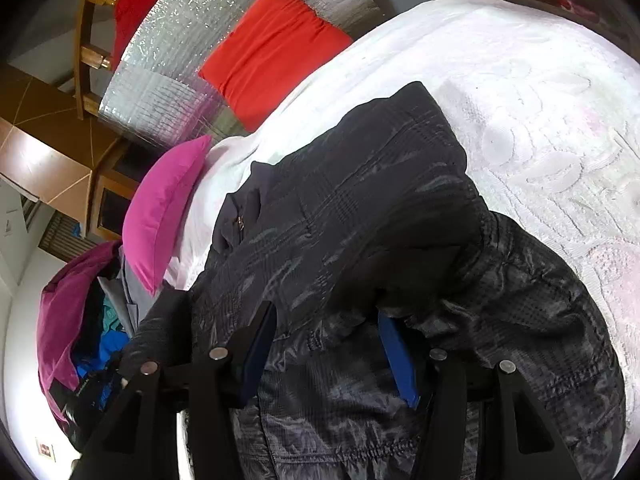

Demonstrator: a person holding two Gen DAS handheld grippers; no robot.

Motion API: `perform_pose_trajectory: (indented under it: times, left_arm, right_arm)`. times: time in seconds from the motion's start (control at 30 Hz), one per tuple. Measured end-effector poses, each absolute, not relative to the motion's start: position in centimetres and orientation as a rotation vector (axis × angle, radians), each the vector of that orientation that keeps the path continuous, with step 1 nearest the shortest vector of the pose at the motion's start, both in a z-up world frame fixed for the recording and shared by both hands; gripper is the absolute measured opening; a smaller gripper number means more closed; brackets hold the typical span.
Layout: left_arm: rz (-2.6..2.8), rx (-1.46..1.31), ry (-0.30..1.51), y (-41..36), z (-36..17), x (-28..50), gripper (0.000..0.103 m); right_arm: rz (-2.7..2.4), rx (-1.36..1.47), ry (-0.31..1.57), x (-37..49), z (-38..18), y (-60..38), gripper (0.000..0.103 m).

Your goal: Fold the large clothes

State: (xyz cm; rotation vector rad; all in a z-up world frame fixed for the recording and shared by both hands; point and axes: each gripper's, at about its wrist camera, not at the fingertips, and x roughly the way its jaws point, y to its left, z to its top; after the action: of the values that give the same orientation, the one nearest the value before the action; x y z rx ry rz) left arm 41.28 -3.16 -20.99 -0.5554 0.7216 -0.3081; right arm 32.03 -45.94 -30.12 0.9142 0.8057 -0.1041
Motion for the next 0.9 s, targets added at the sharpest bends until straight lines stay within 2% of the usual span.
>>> perform_pose_trajectory:
  times: [0.1, 0.23, 0.3, 0.33, 0.4, 0.47, 0.63, 0.9]
  left_arm:
    - [-0.322, -0.463, 0.806, -7.7, -23.3, 40.4, 0.01]
    - [-0.288, -0.43, 0.936, -9.6, -27.0, 40.5, 0.01]
    - [-0.27, -0.426, 0.985, -9.3, -28.0, 40.7, 0.017]
    - [-0.268, -0.439, 0.998, -8.9, -28.1, 40.6, 0.024]
    - [-0.273, -0.463, 1.01, -7.8, -27.7, 40.3, 0.035]
    - [-0.281, -0.463, 1.006, -6.8, -27.0, 39.3, 0.057]
    - [-0.253, -0.536, 0.916, -2.5, -24.9, 36.2, 0.069]
    - [-0.113, -0.813, 0.928, 6.5, -26.3, 36.3, 0.07]
  right_arm:
    - [-0.106, 0.916, 0.805, 32.0, -30.2, -46.1, 0.057]
    - [-0.102, 0.92, 0.81, 32.1, -30.3, -46.2, 0.057]
    - [-0.092, 0.926, 0.821, 32.4, -30.6, -46.2, 0.057]
    - [-0.09, 0.928, 0.827, 32.5, -30.8, -46.2, 0.057]
    - [-0.084, 0.94, 0.841, 32.7, -31.1, -46.3, 0.062]
    - [-0.066, 0.982, 0.846, 32.7, -31.5, -46.6, 0.071]
    - [-0.048, 1.007, 0.819, 32.2, -31.1, -46.6, 0.071]
    - [-0.054, 0.858, 0.805, 32.2, -29.3, -44.2, 0.069]
